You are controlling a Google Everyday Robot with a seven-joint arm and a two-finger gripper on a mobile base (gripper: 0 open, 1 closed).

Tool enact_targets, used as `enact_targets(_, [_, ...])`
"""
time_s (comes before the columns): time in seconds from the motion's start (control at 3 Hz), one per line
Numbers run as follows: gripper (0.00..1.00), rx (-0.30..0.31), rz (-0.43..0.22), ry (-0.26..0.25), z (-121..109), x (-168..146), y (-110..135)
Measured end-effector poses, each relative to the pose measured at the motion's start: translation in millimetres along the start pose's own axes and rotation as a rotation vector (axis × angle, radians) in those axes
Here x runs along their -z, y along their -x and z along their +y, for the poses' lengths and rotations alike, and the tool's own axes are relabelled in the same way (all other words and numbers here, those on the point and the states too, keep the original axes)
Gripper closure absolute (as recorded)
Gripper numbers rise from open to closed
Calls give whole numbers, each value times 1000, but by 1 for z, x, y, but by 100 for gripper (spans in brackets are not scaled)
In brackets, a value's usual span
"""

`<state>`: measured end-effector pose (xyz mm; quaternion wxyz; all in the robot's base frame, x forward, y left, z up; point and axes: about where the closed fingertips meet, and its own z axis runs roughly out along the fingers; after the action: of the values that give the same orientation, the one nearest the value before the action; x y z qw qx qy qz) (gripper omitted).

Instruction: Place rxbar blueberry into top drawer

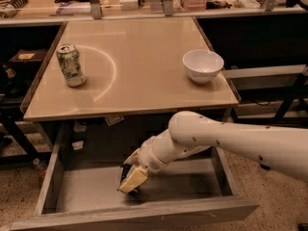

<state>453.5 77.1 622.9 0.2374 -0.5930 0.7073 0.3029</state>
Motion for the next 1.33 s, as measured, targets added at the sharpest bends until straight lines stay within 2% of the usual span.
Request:
enact_targets(1.0, [12,0,0,0,0,0,0])
enact_targets(1.33, [0,0,0,0,0,0,0])
